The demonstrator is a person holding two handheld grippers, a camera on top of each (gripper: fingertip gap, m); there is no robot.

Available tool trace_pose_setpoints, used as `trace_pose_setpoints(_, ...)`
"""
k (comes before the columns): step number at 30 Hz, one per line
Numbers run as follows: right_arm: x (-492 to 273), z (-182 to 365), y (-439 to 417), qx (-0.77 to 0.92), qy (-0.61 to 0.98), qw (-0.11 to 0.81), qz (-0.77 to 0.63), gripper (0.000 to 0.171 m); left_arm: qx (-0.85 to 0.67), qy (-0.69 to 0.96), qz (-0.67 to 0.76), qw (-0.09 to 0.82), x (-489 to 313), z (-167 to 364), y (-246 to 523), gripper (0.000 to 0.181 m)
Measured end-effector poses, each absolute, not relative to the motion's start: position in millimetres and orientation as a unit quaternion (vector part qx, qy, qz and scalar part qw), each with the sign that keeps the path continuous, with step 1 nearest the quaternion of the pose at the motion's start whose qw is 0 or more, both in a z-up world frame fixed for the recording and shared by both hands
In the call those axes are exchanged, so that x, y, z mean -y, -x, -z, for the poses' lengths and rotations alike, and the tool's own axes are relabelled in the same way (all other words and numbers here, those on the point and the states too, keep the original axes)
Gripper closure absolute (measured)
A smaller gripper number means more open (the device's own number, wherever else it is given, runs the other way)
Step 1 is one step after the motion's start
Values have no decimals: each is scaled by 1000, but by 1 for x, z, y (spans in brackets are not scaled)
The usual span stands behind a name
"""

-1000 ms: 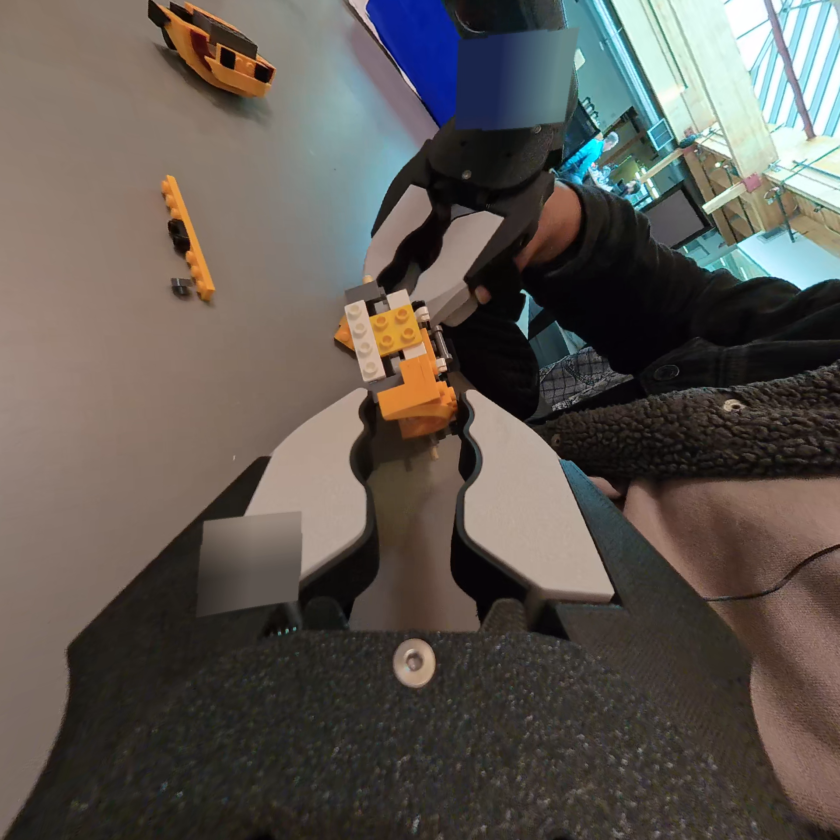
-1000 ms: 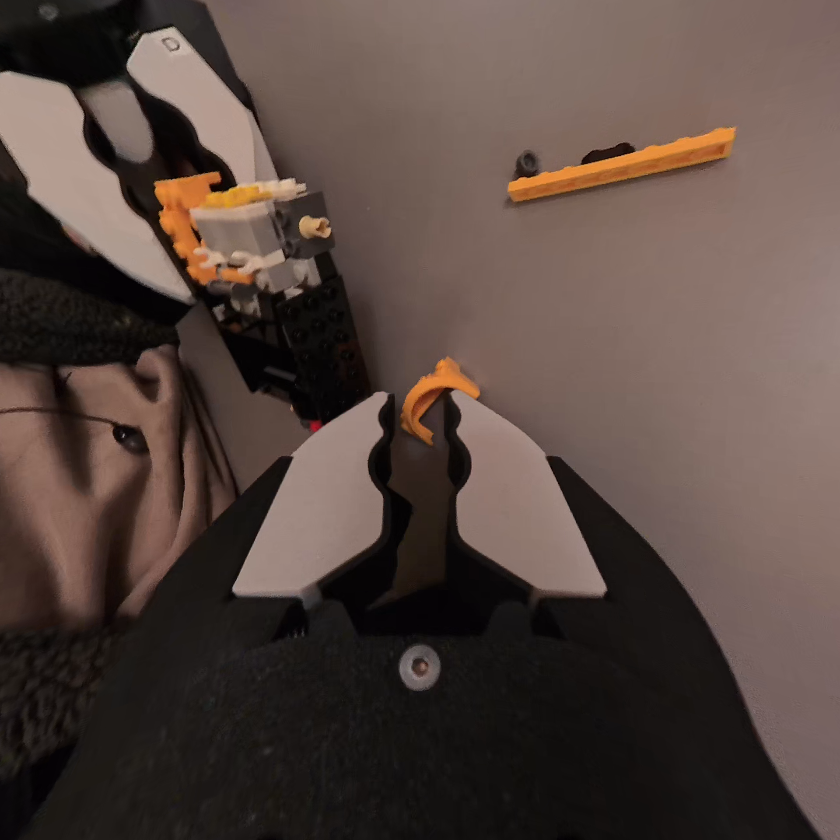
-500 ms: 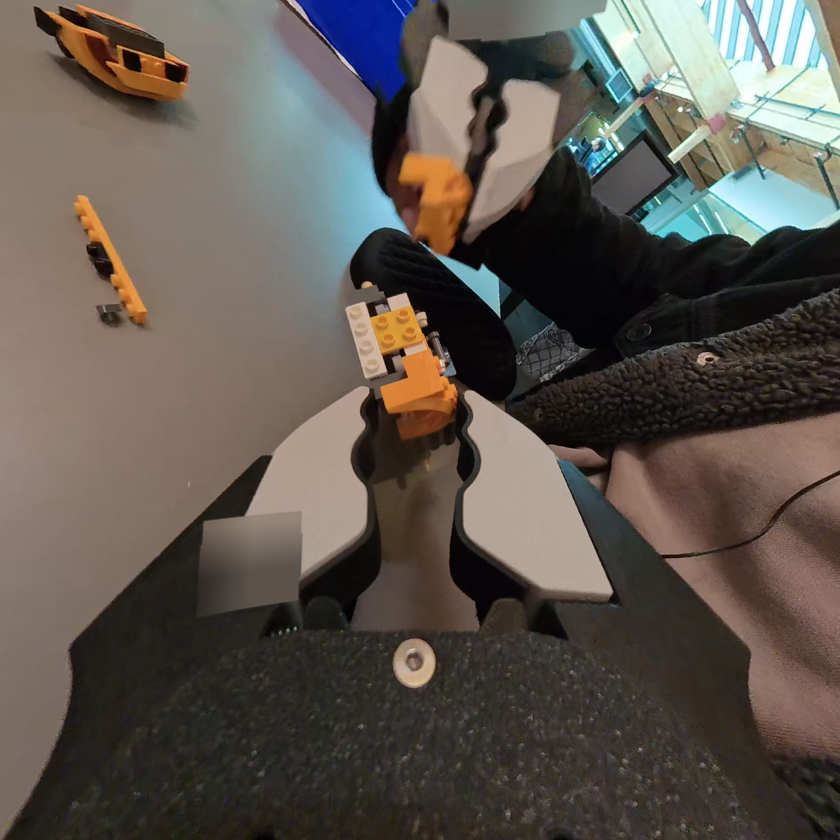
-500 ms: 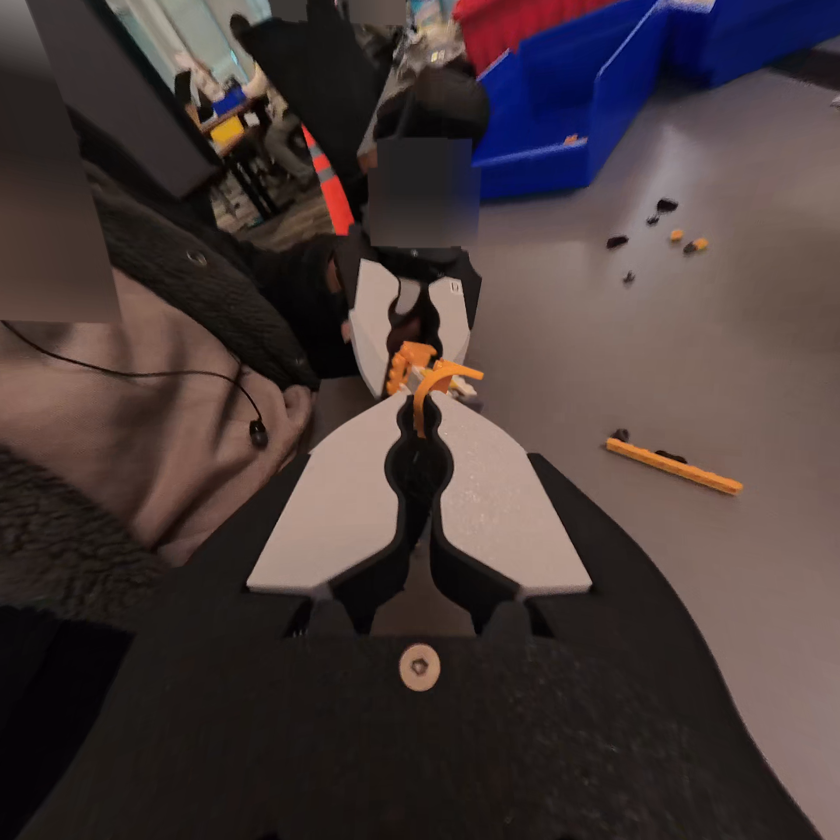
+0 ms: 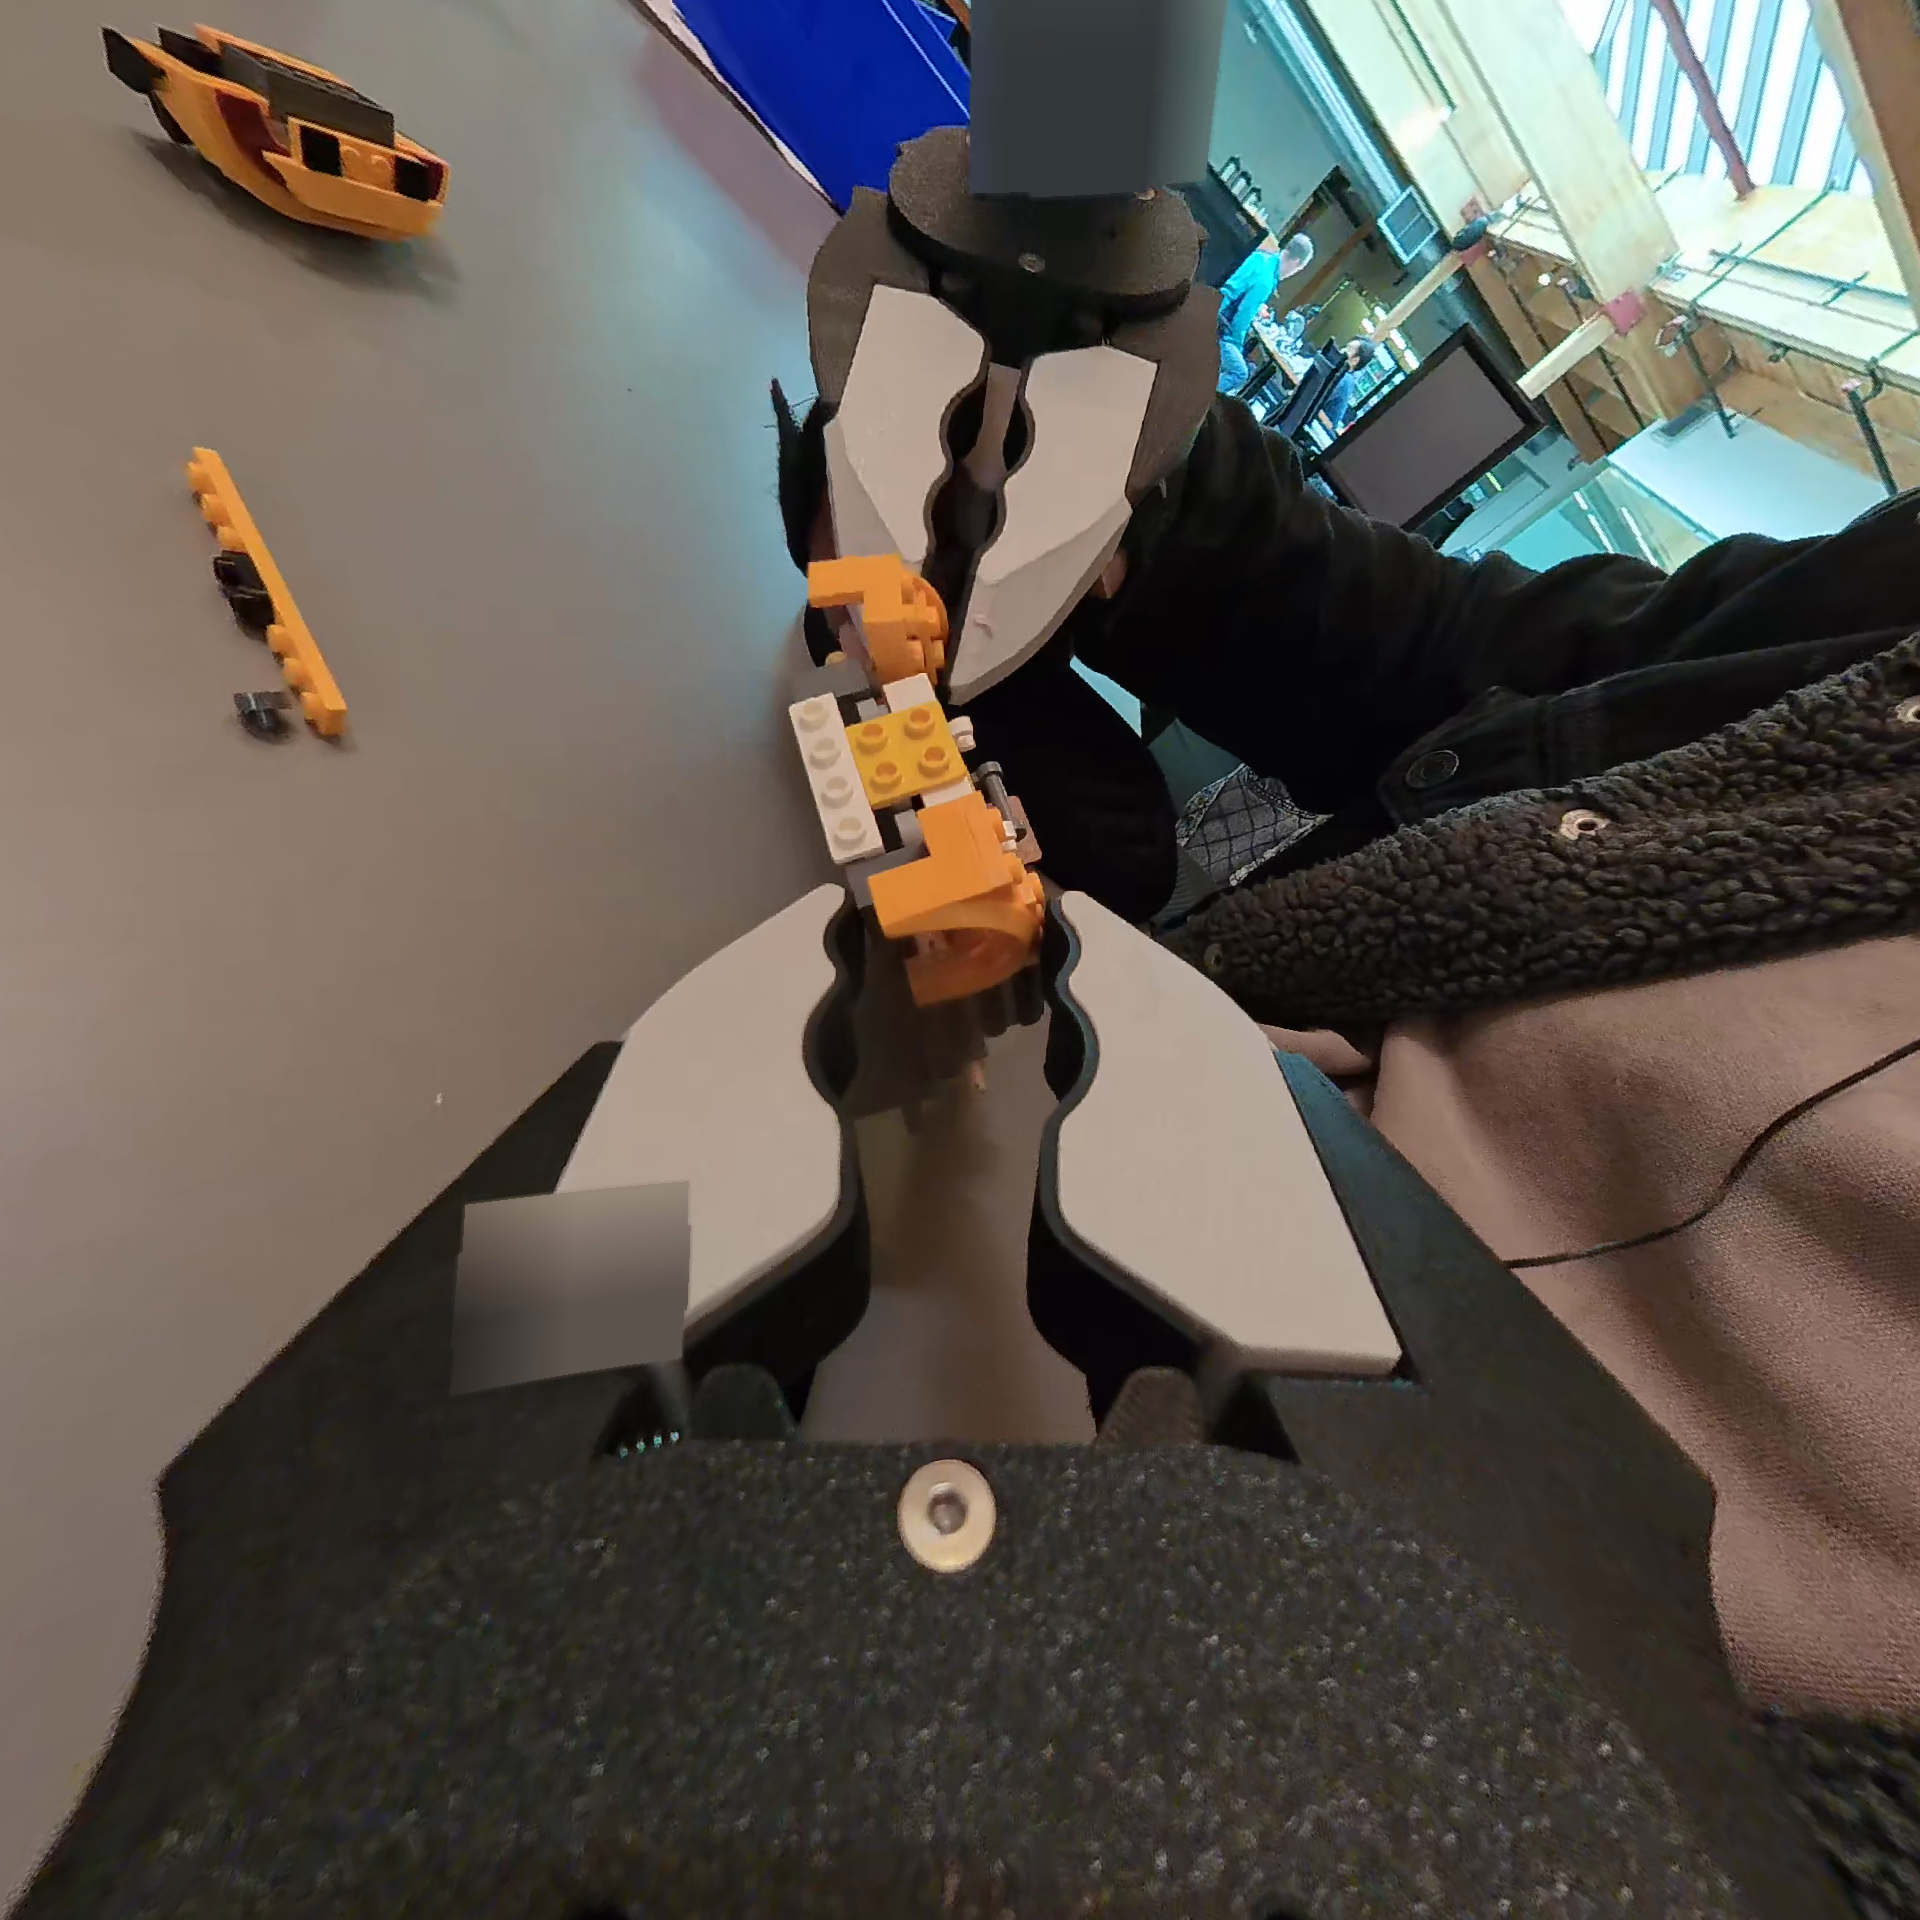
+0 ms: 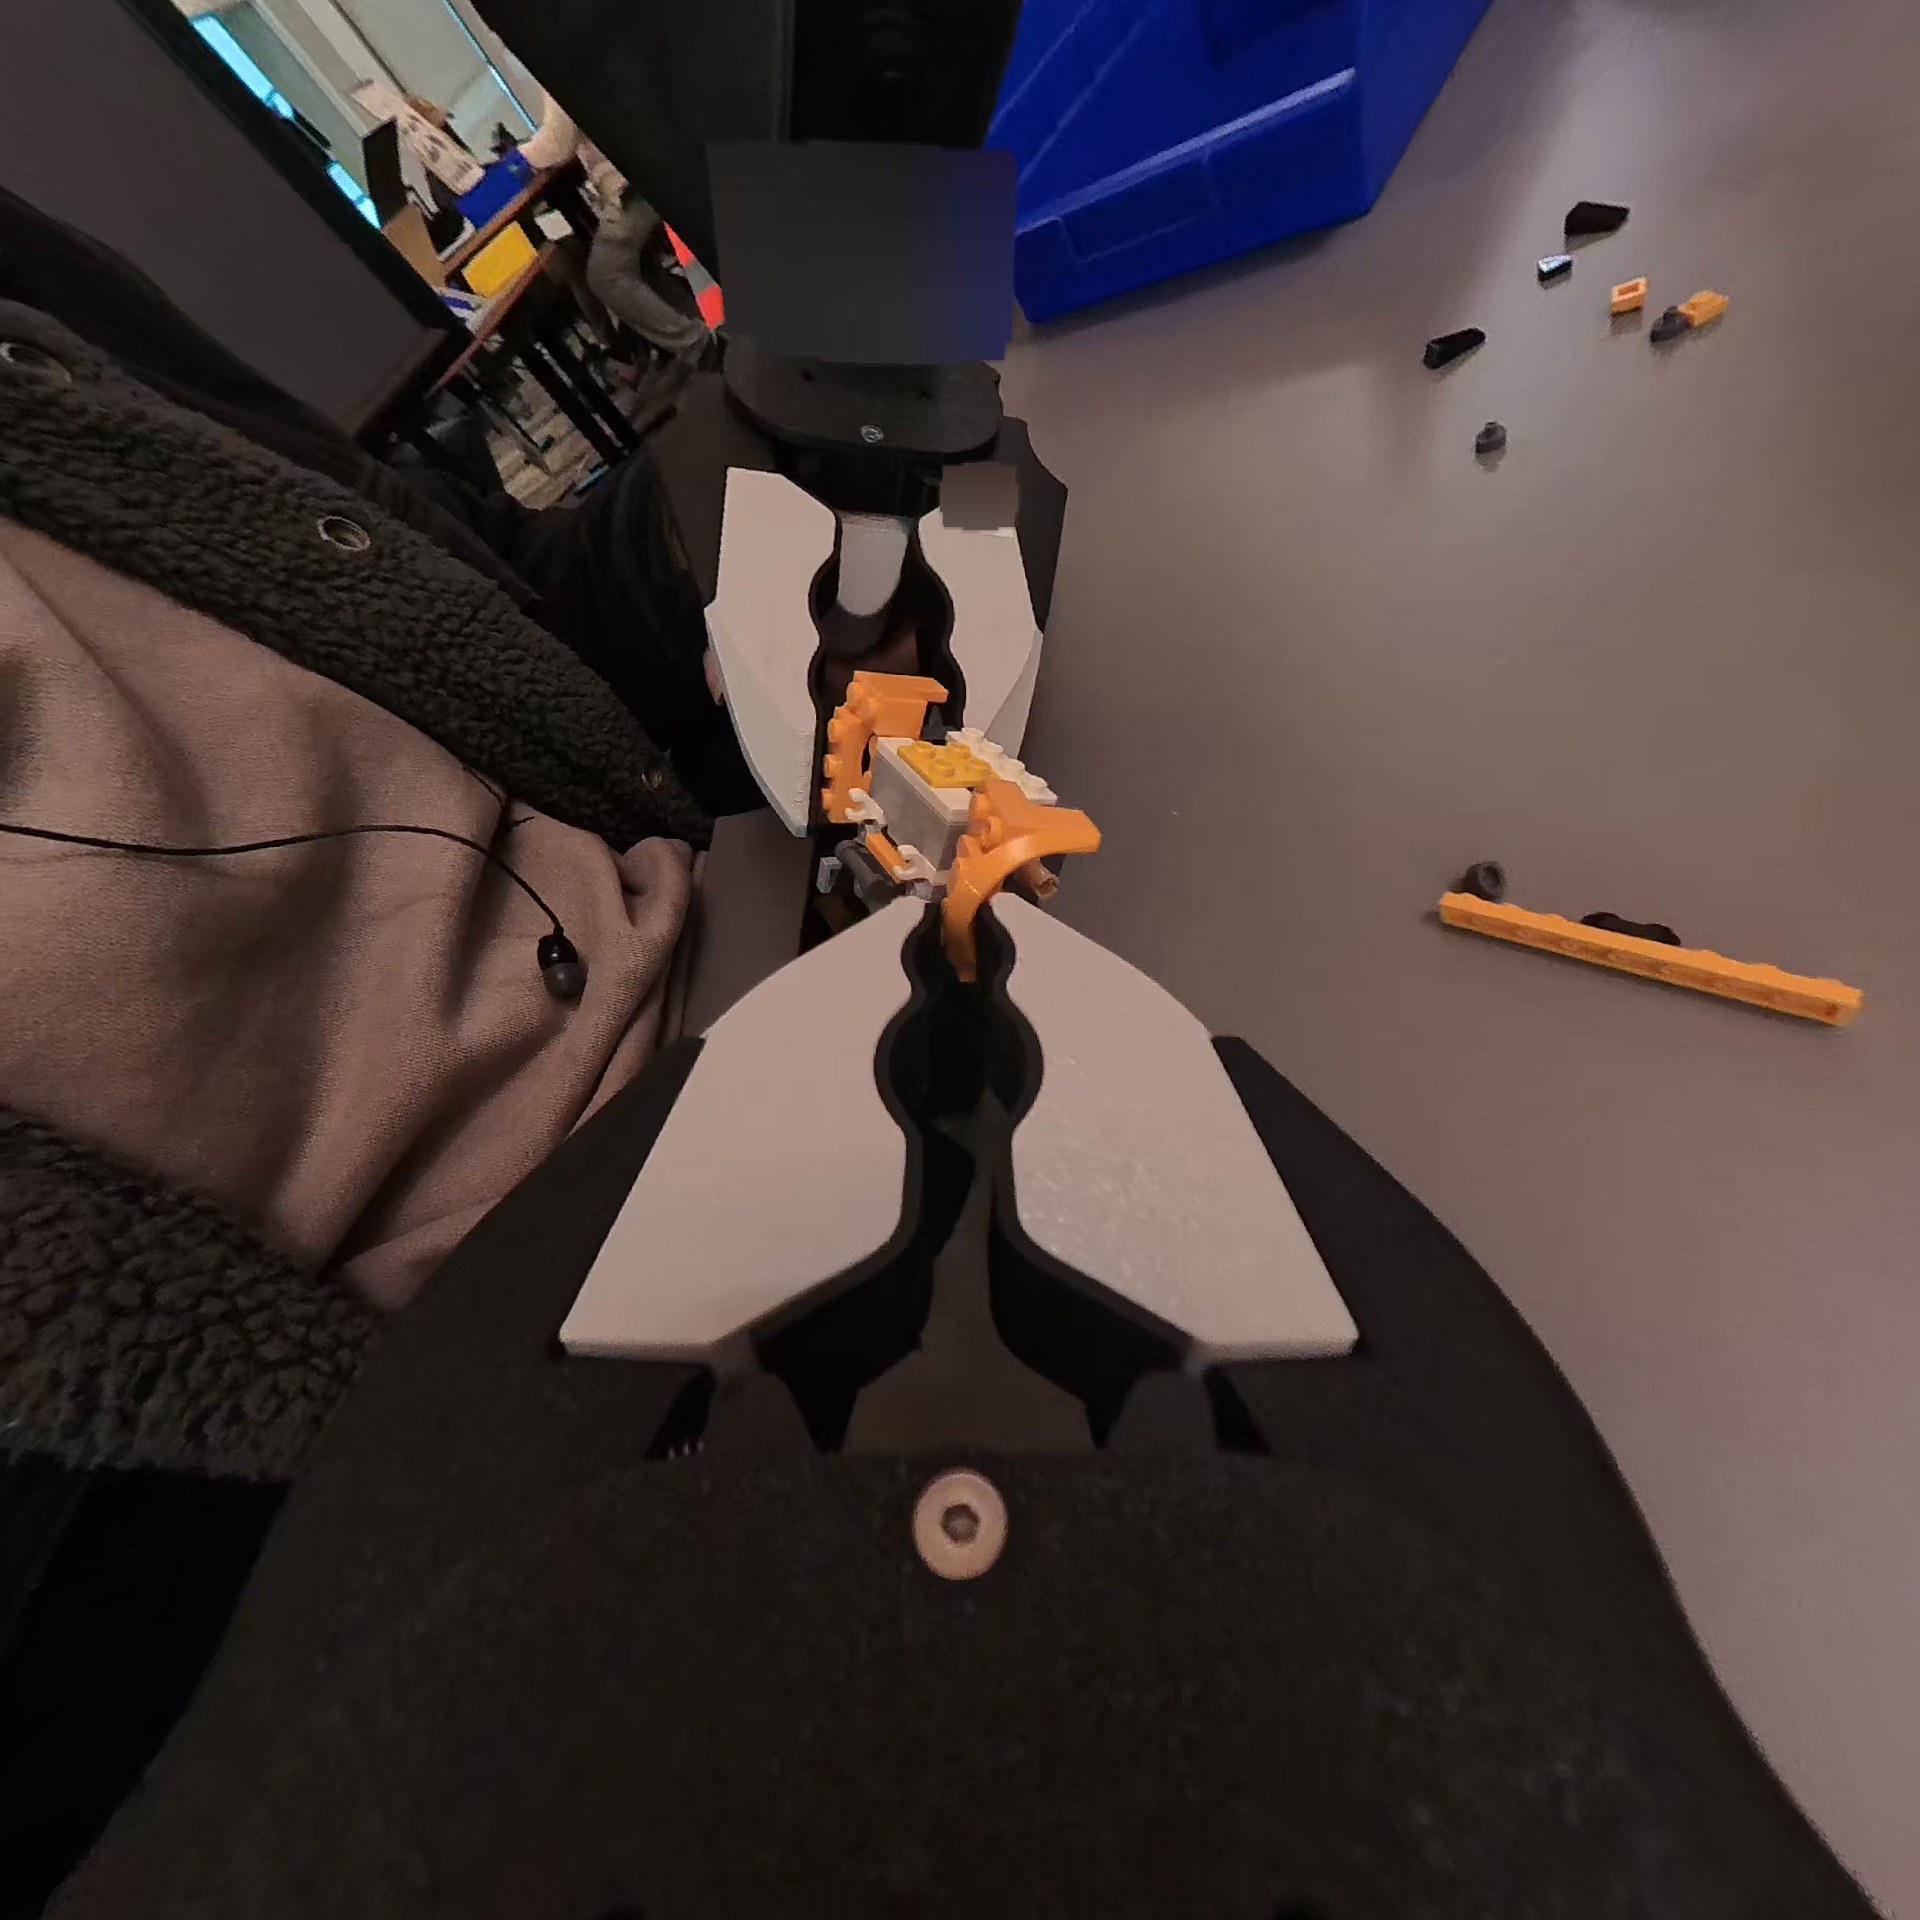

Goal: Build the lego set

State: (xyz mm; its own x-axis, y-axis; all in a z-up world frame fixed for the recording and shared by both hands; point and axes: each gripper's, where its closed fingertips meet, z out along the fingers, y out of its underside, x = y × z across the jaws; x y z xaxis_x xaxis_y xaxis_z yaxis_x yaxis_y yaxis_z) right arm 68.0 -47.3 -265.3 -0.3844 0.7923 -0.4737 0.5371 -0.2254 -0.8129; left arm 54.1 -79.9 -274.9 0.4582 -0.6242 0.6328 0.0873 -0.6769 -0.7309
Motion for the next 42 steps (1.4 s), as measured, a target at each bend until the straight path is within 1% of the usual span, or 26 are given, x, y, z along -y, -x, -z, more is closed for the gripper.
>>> trace_pose_setpoints(3,46,269,-67,619,555,113,-544,162,-177,773,490,363,80,275,-55,149)
trace_pose_setpoints(15,52,268,-67,634,568,93,-517,161,-196,770,478,374,84,273,-56,149)
trace_pose_setpoints(16,52,269,-67,636,571,94,-510,157,-201,769,477,375,85,273,-57,149)
trace_pose_setpoints(17,50,272,-67,639,577,100,-498,143,-208,766,477,376,86,272,-58,149)
trace_pose_setpoints(20,54,271,-68,646,565,99,-504,139,-231,761,471,381,90,270,-61,149)
trace_pose_setpoints(25,72,262,-75,663,499,69,-554,137,-311,735,445,407,102,266,-70,149)
trace_pose_setpoints(27,84,258,-79,672,468,50,-572,142,-343,722,436,413,109,265,-72,149)
trace_pose_setpoints(28,87,256,-81,677,455,56,-575,146,-351,719,433,416,110,264,-73,149)
trace_pose_setpoints(37,92,255,-84,661,466,122,-576,147,-363,711,431,421,114,262,-76,148)
trace_pose_setpoints(39,93,260,-84,666,470,126,-565,148,-362,708,452,405,119,260,-79,134)
trace_pose_setpoints(40,95,259,-84,664,469,124,-569,148,-360,709,458,398,120,259,-80,132)
trace_pose_setpoints(41,96,259,-83,664,469,124,-569,148,-357,714,456,393,119,260,-80,134)
trace_pose_setpoints(42,97,259,-83,666,470,124,-566,148,-352,722,452,387,117,262,-79,140)
